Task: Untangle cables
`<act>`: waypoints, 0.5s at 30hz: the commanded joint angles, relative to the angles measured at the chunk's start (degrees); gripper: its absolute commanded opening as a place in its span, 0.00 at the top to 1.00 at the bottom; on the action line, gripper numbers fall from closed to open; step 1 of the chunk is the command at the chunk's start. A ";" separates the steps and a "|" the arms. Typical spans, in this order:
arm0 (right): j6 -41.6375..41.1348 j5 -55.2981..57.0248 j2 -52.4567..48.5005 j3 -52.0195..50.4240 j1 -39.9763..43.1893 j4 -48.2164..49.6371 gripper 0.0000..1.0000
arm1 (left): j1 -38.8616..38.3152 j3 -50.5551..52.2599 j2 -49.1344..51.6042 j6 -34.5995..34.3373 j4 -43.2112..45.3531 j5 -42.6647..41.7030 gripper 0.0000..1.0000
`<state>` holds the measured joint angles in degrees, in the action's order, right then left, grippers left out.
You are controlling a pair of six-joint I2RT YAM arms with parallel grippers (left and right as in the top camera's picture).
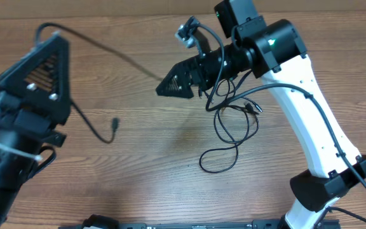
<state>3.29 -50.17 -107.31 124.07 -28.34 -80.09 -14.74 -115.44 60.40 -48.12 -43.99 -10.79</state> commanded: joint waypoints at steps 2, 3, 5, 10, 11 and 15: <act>4.33 -2.38 1.07 1.20 -2.56 0.72 0.00 | 0.09 -0.04 1.81 -2.12 0.50 -7.91 0.96; 4.33 -1.70 1.07 1.20 -3.06 1.14 0.00 | 0.09 -0.04 2.14 -2.25 0.52 -8.66 0.96; 4.28 1.09 1.07 1.20 -3.78 2.38 0.00 | 0.09 -0.04 2.60 -3.69 0.55 -10.47 0.96; 3.87 8.68 1.07 1.20 -3.96 4.46 0.00 | 0.09 -0.04 2.89 -4.61 0.68 -12.17 0.96; 3.54 9.66 1.07 1.20 -3.96 4.63 0.00 | 0.09 -0.04 2.89 -4.63 0.63 -12.20 0.96; 3.21 10.91 1.07 1.20 -3.96 5.03 0.00 | 0.09 -0.04 2.91 -4.68 0.52 -12.22 0.96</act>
<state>6.39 -42.33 -107.31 124.07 -32.34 -75.53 -14.74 -115.44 63.77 -52.18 -43.75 -21.52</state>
